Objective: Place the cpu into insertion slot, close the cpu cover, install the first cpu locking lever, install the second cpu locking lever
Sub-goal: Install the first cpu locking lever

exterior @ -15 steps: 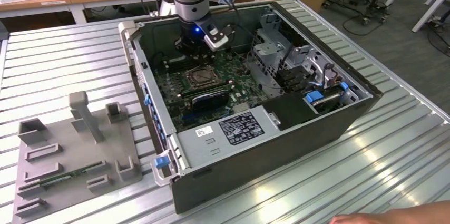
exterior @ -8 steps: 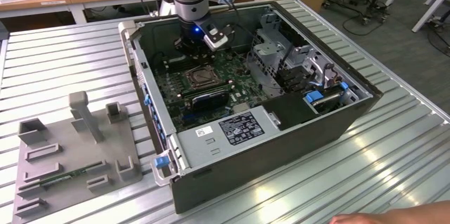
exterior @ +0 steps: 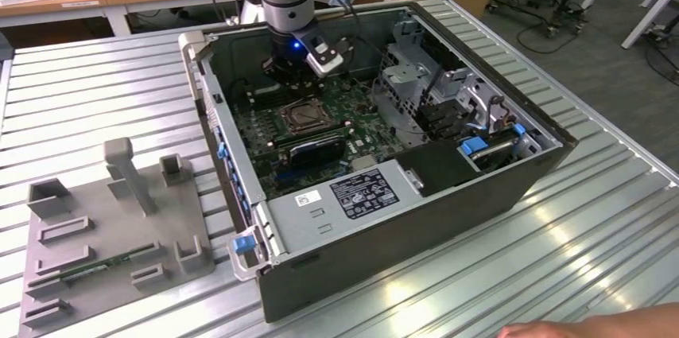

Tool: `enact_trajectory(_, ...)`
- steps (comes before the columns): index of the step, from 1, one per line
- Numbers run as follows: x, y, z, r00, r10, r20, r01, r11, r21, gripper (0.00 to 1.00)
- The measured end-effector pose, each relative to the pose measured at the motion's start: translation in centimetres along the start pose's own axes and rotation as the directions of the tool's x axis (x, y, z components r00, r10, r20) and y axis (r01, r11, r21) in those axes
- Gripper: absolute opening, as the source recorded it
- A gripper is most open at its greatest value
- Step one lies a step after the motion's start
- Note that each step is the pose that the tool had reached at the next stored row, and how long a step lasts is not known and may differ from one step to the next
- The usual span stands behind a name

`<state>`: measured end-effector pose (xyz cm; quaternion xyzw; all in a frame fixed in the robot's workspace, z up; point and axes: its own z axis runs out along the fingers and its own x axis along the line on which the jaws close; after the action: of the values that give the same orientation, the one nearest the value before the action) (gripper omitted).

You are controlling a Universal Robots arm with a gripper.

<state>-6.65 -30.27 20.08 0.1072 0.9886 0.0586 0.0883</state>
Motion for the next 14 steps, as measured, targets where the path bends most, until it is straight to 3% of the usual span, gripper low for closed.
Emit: enact_trajectory(14, 0.32, -0.24, 0.20, 0.9997, 0.023, 0.0033, -0.023, 0.9997, 0.0039, 0.11)
